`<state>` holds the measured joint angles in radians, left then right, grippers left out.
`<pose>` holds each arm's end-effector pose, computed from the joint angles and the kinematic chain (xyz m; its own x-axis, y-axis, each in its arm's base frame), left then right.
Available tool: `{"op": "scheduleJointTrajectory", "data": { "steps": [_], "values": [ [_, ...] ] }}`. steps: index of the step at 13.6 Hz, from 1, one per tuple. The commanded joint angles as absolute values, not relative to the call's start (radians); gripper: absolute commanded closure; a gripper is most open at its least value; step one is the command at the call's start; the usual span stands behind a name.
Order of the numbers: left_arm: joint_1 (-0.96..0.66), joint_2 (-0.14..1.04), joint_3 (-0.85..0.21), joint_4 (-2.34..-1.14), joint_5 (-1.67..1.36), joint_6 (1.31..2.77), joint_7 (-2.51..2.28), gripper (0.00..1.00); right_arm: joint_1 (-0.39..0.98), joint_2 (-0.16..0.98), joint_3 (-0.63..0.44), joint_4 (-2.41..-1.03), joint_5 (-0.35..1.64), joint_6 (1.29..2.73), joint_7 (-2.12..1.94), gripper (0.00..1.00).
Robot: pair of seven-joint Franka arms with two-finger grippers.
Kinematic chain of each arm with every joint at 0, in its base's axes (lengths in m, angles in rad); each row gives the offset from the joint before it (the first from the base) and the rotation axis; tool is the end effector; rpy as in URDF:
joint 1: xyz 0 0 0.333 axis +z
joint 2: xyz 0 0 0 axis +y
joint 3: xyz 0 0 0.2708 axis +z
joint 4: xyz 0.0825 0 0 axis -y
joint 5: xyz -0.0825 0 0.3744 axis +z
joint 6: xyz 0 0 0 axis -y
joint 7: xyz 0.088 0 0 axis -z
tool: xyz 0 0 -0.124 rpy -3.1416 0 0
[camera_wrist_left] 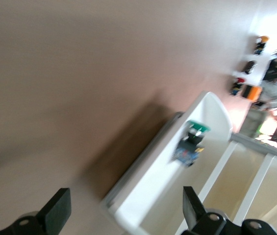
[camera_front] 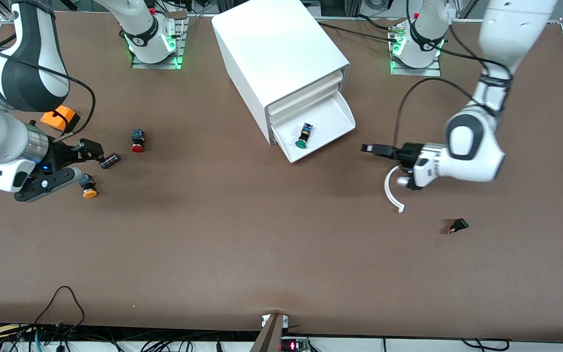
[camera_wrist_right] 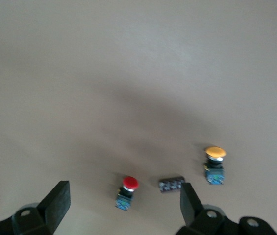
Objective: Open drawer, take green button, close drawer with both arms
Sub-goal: 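Release the drawer with the left gripper while the right gripper reaches over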
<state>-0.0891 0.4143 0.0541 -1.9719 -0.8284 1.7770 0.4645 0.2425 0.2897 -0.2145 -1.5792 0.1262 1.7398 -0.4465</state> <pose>0.5236 -0.0941 0.2012 0.9234 -0.1975 -0.3290 0.1061 -0.6924 0.7136 0.6086 0.0404 0.4072 0.8950 0.4380 -0.0844 0.4289 -0.8970 -0.1069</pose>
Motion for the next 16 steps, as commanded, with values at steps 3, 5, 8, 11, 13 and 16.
{"op": "scheduleJointTrajectory", "data": {
  "steps": [3, 5, 8, 11, 13, 16],
  "values": [
    [-0.06, 0.309, 0.097, -1.842, -0.418, 1.723, 0.423, 0.0, 0.305, 0.314, -0.198, -1.487, 0.178, 1.718, -0.321, 0.01],
    [-0.058, 0.25, 0.124, -1.838, -0.338, 1.723, 0.367, 0.0, 0.383, 0.365, -0.198, -1.425, 0.179, 1.718, -0.162, 0.01],
    [-0.029, 0.145, 0.13, -1.836, -0.217, 1.723, 0.149, 0.0, 0.483, 0.484, -0.198, -1.303, 0.27, 1.715, 0.028, 0.04],
    [0.017, 0.069, 0.118, -1.819, -0.137, 1.709, 0.085, 0.0, 0.575, 0.596, -0.198, -1.172, 0.316, 1.738, 0.257, 0.04],
    [0.076, 0.063, 0.077, -1.781, -0.109, 1.7, 0.078, 0.0, 0.665, 0.665, -0.198, -1.125, 0.318, 1.813, 0.432, 0.04],
    [0.069, 0.058, 0.078, -1.715, -0.097, 1.645, 0.046, 0.0, 0.799, 0.742, -0.198, -1.118, 0.316, 1.972, 0.752, 0.04]
  ]
}}
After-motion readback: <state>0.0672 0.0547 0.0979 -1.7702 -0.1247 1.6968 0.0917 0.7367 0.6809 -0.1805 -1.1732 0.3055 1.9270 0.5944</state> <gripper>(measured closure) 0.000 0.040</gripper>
